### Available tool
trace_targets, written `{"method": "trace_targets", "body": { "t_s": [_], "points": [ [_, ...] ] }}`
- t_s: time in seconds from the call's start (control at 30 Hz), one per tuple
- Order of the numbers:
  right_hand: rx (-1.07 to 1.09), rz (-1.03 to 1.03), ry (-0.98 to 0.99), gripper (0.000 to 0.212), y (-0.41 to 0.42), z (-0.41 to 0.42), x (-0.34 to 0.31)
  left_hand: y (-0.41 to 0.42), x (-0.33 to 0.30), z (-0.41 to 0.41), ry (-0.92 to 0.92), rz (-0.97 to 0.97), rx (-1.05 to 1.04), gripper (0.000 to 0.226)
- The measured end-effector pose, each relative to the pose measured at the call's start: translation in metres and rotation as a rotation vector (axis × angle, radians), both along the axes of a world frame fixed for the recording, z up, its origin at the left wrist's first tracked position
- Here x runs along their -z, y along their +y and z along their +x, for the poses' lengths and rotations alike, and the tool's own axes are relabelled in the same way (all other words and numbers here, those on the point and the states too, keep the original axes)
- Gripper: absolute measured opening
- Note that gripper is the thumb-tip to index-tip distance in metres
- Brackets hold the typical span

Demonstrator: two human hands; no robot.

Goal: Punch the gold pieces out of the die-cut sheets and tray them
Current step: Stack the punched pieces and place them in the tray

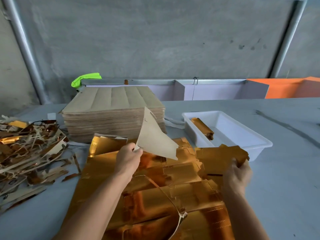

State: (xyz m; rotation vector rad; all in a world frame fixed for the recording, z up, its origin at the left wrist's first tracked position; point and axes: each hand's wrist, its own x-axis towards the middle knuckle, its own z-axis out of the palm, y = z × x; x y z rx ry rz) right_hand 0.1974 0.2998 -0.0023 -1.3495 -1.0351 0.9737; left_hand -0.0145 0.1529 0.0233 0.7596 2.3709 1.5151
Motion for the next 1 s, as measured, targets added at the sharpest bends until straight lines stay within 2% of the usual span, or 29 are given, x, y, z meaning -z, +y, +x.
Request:
{"method": "trace_targets", "body": {
  "t_s": [0.17,0.3,0.4,0.5,0.53,0.63,0.67,0.73,0.83,1.0],
  "points": [
    [0.071,-0.135,0.138,0.011,0.005,0.019,0.014,-0.001,0.000,-0.012,-0.137,0.195,-0.133,0.006],
    [-0.035,-0.142,0.150,0.013,0.000,0.017,0.016,0.002,0.000,-0.008,-0.148,0.156,-0.049,0.016],
    [-0.164,-0.103,0.169,0.015,-0.009,0.013,0.016,0.005,-0.002,0.004,-0.044,0.112,0.011,0.027],
    [-0.241,-0.009,0.163,0.015,-0.015,0.010,0.014,0.011,-0.004,0.023,0.084,0.072,0.064,0.022],
    [-0.262,0.035,0.145,0.018,-0.017,0.010,0.011,0.014,-0.005,0.030,0.025,0.096,0.090,0.019],
    [-0.363,0.227,0.074,0.023,-0.021,0.010,-0.002,0.020,-0.014,0.047,-0.395,0.280,0.167,0.011],
    [-0.408,0.290,0.037,0.025,-0.024,0.009,-0.008,0.022,-0.016,0.051,-0.460,0.314,0.202,0.008],
    [-0.493,0.392,-0.045,0.027,-0.027,0.008,-0.018,0.026,-0.016,0.058,-0.449,0.344,0.309,0.009],
    [-0.612,0.476,-0.120,0.019,-0.035,0.004,-0.032,0.031,-0.015,0.065,-0.304,0.324,0.407,0.019],
    [-0.815,0.513,-0.158,0.018,-0.045,-0.001,-0.050,0.036,-0.017,0.063,-0.153,0.316,0.543,0.006]
  ]
}}
